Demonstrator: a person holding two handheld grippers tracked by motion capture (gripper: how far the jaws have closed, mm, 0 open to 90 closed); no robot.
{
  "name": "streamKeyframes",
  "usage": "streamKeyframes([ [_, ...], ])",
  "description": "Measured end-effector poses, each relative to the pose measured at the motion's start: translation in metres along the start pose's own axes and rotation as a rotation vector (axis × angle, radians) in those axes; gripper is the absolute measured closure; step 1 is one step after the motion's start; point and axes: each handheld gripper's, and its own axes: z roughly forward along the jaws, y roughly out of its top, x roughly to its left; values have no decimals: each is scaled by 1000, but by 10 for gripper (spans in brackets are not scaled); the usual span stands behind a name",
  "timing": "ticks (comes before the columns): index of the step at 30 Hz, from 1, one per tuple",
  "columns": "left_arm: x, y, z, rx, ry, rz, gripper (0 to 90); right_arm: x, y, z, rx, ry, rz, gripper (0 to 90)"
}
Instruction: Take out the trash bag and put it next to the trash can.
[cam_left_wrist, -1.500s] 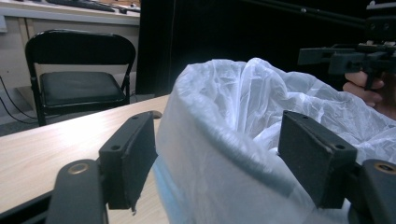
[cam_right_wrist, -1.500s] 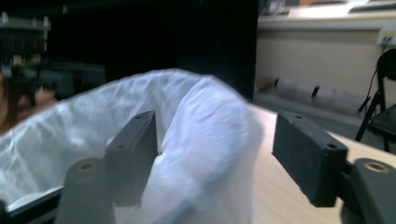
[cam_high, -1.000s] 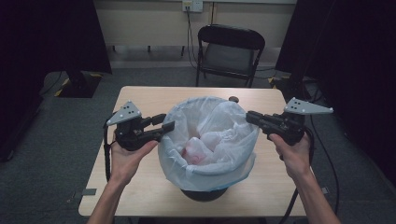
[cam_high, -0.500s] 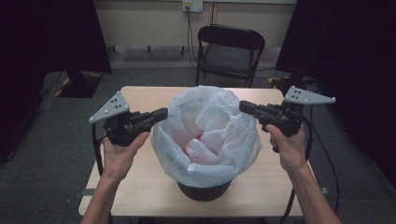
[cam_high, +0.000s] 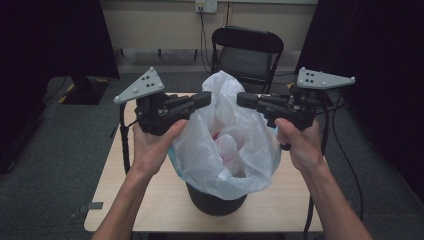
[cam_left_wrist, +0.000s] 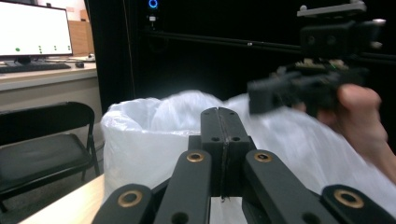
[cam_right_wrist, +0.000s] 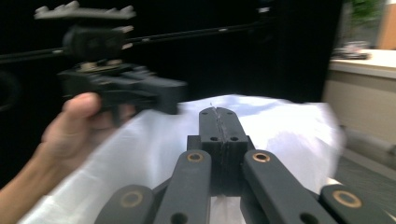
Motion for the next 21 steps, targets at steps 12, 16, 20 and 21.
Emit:
streamKeyframes([
  [12,-6,6,30,-14,-63,-41,900,12,-9,26,89,41,66,499],
  [16,-10,8,34,-2,-78,-25,900,12,-12,36,124,15,49,692],
  [20,-10,12,20,-45,-56,-18,674,11,-10,35,103,-1,31,900],
  [21,-8,12,13,-66,-32,-16,543,10,-8,33,80,-4,30,900],
])
